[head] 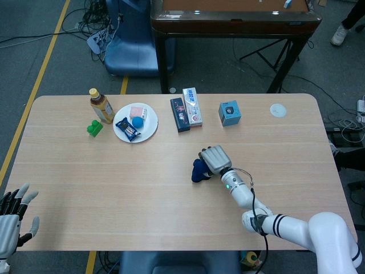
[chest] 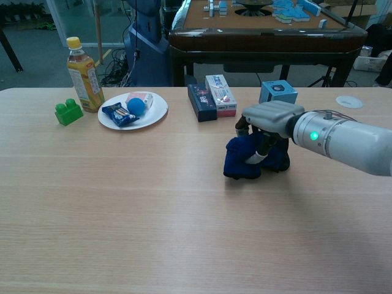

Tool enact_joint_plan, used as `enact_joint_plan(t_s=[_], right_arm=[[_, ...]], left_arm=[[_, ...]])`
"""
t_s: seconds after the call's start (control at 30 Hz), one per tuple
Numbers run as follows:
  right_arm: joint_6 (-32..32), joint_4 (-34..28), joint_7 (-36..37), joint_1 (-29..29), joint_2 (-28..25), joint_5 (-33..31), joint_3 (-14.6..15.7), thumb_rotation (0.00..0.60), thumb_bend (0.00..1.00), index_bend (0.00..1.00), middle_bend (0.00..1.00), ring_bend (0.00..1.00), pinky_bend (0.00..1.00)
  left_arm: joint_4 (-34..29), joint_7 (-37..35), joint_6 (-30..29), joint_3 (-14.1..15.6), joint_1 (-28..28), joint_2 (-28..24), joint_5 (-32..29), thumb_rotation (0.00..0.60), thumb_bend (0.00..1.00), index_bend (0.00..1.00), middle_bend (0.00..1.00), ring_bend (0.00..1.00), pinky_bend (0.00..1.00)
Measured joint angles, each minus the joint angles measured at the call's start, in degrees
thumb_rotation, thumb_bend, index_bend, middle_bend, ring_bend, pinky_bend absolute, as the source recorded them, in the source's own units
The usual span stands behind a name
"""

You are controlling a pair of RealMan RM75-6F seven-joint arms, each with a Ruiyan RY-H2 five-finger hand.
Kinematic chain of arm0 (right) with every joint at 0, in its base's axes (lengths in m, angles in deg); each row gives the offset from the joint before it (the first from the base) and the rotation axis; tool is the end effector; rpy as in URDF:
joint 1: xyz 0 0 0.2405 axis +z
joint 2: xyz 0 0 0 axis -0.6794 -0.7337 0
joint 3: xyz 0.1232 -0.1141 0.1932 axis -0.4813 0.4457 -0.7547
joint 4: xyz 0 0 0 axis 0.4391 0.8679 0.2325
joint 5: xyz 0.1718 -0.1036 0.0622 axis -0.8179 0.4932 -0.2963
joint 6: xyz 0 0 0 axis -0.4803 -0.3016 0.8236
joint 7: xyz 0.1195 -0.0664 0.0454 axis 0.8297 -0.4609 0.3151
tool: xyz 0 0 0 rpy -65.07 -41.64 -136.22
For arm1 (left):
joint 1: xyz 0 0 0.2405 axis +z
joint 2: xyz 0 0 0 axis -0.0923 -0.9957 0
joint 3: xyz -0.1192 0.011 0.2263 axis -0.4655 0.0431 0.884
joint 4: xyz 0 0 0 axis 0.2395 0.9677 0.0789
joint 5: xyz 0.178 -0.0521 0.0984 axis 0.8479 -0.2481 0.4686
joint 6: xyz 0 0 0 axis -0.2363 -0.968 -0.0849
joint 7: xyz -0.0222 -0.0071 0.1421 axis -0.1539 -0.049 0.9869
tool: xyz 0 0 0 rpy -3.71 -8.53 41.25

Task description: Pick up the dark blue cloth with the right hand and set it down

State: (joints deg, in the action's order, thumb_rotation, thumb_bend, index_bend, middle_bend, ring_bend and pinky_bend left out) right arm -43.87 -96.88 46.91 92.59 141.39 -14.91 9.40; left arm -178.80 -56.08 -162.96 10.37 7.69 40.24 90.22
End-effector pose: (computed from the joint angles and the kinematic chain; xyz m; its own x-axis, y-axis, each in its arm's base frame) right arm -0.1512 -0.3833 -0.0768 0.6437 -0.3074 0.7008 -0.7518 -0.4250 0.5042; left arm -0.3201 0.1281 0.1471 0.3675 -0.0268 0.9296 0.9299 0.0273 -0.3669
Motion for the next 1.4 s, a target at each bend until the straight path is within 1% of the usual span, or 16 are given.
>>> enact_joint_plan(t_s=[0.07,0.2,0.3,0.47,0.7,1.0,1.17,1.4], right_arm=[[0.30,0.36,-1.02,0.59,0.44,-0.99,-0.01,0.600,0.51,0.55,0.41,0.38,0.53],[0.77,1.63,-2.99,1.74,1.56,-2.61,0.25,0.600,0.51,0.55,0.40,0.38,0.47],[0.88,2.86,-3.79,2.26,2.45,-3.12,0.51,0.600,0.51,0.61,0.40,0.38,0.47],[1.47,6.23,-5.06,3.06,4.51,-4.27,1.05,0.600,0.51,0.65,0.42,0.38,0.47],[1.86,11.39,-4.50,3.29,6.33,-4.77,1.34,0.600,0.51,0.67,0.44,0.38,0.47],[2.41,15.82,-2.68,2.61,6.14,-5.33,0.71,0.600,0.51,0.67,0.45,0.39,0.47],[2.77,15.59,-2.21,2.68,6.52,-4.31,0.95,0.600,0.51,0.67,0.45,0.39,0.47],[2.54,11.94,-0.98,3.06,7.31,-1.22,1.74,0.600,0.51,0.68,0.45,0.40,0.47]], left_arm=[[-0.03,0.04,0.06,0.04,0.01,-0.01,0.02,0.600,0.44,0.17,0.00,0.05,0.00],[-0.05,0.23,0.29,0.09,-0.01,0.08,-0.01,0.600,0.44,0.17,0.00,0.05,0.00],[-0.05,0.41,0.50,0.09,-0.03,0.14,-0.15,0.600,0.44,0.17,0.00,0.05,0.00],[-0.09,0.60,0.51,0.06,-0.02,0.27,-0.14,0.600,0.44,0.17,0.00,0.05,0.00],[-0.23,0.55,0.63,0.13,0.22,0.15,-0.51,0.600,0.44,0.17,0.00,0.05,0.00],[-0.21,0.08,0.87,0.29,0.14,0.20,-0.18,0.600,0.44,0.17,0.00,0.05,0.00],[-0.13,-0.13,0.75,0.29,0.27,0.21,-0.25,0.600,0.44,0.17,0.00,0.05,0.00],[-0.02,-0.41,0.61,0.31,0.51,0.20,-0.43,0.600,0.44,0.17,0.00,0.05,0.00]])
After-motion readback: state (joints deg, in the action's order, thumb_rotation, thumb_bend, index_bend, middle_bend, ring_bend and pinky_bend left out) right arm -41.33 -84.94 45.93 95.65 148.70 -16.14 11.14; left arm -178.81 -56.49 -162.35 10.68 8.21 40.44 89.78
